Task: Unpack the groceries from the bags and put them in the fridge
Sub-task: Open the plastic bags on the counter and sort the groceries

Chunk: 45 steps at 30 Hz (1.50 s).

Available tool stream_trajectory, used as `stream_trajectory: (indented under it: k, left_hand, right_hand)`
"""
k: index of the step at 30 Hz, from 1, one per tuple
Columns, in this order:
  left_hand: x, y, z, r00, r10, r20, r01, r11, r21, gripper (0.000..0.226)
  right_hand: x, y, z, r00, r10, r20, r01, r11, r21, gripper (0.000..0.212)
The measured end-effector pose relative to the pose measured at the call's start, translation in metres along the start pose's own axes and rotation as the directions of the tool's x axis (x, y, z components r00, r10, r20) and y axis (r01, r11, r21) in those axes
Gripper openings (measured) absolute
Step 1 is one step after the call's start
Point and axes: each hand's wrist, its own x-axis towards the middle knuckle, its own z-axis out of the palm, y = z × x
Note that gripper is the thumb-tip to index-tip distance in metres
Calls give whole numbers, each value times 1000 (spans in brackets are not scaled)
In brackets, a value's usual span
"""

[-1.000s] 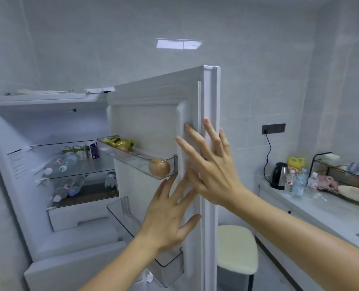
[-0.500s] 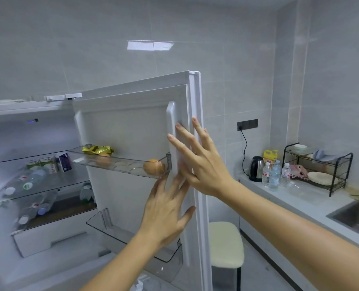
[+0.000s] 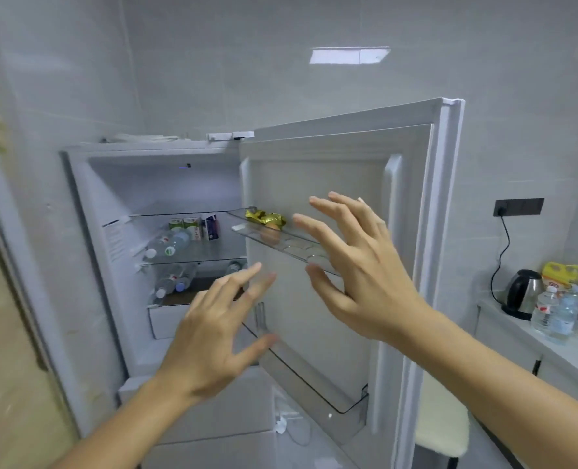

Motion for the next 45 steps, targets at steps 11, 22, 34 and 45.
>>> stream_trajectory:
  k: [11,22,34,45]
  left_hand:
    - [-77,-156,-112,871,-482,-92,482,806,343,82]
    - [-206,-160,-197,710,-661,-242,665,518,539,81]
    - [-297,-23,-228,364,-780,-509,800,-18,600,76]
    - [-387,228,-241,-110,-600,-792,730,-590,345,79]
  right_hand:
    - [124,-138,140,963,-154,222,105,971,215,55]
    - [155,-298,218,882,-442,164,271,760,591,65]
    - [107,-421,212,651,-737,-184,476,207,854,62]
    - [-17,-531,71,360,-766,-533,511,-316,800,62]
